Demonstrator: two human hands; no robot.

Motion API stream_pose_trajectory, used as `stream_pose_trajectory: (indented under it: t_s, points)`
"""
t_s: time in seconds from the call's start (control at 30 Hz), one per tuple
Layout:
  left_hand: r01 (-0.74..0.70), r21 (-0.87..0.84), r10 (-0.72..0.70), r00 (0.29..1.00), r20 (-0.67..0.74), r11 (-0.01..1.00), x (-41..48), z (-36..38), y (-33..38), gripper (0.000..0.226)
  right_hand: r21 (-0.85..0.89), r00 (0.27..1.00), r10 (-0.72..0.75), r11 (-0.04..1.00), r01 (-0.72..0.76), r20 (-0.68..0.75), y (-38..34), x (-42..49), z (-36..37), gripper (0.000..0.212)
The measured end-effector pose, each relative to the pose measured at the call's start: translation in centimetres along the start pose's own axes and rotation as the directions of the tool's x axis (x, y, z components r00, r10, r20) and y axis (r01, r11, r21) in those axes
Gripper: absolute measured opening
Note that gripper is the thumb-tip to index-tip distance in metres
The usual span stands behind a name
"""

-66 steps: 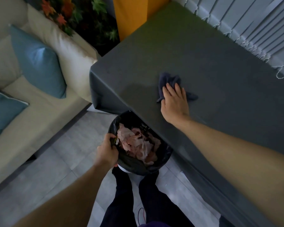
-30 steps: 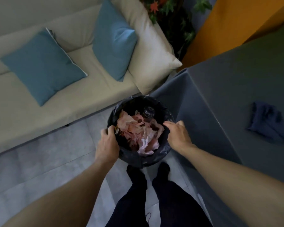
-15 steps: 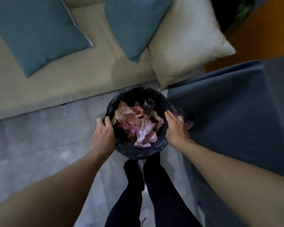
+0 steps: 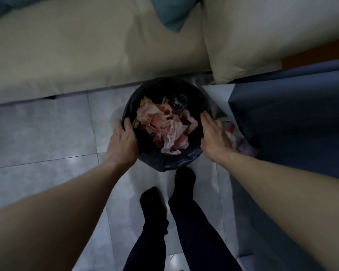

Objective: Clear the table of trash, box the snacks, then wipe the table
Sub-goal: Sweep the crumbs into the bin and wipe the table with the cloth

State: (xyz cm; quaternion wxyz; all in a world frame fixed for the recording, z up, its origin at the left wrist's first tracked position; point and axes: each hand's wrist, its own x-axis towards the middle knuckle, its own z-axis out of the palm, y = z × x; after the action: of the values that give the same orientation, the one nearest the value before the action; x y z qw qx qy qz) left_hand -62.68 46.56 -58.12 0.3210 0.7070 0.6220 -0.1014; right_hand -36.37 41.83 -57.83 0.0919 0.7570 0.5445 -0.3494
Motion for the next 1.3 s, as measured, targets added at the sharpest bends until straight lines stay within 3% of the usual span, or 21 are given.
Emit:
stream_pose_trajectory:
  t_s: [0.37, 0.63, 0.77, 0.93, 1.3]
  points:
    - [0.073, -0.033, -0.067, 0.983, 0.168, 0.997, 2.1, 2.6, -1.2, 0.080, 0.048, 0.999, -0.032, 0.998, 0.030, 0.036, 1.6, 3.3, 2.4, 0.091]
    - [0.096, 0.088, -0.120, 0.931, 0.344, 0.992, 1.7, 0.1, 0.1, 0.082, 0.115, 0.984, -0.015, 0.993, -0.006, 0.178, 0.4, 1.4, 1.3, 0.081]
    - [-0.006, 0.124, -0.032, 0.954, 0.298, 0.992, 1.2, -4.0, 2.7, 0.079, 0.166, 0.989, 0.002, 0.986, -0.026, 0.146, -2.1, -0.5, -2.2, 0.074]
    - [-0.165, 0.207, 0.122, 0.972, 0.203, 0.964, -0.9, -10.8, 6.8, 0.068, 0.092, 0.998, 0.028, 0.995, -0.032, 0.050, -5.2, -4.4, -7.8, 0.077]
    - [-0.334, 0.344, 0.336, 0.940, 0.056, 0.877, -10.9, -25.6, 14.7, 0.062, 0.065, 0.985, 0.026, 0.998, -0.015, -0.172, -9.5, -17.9, -21.9, 0.076]
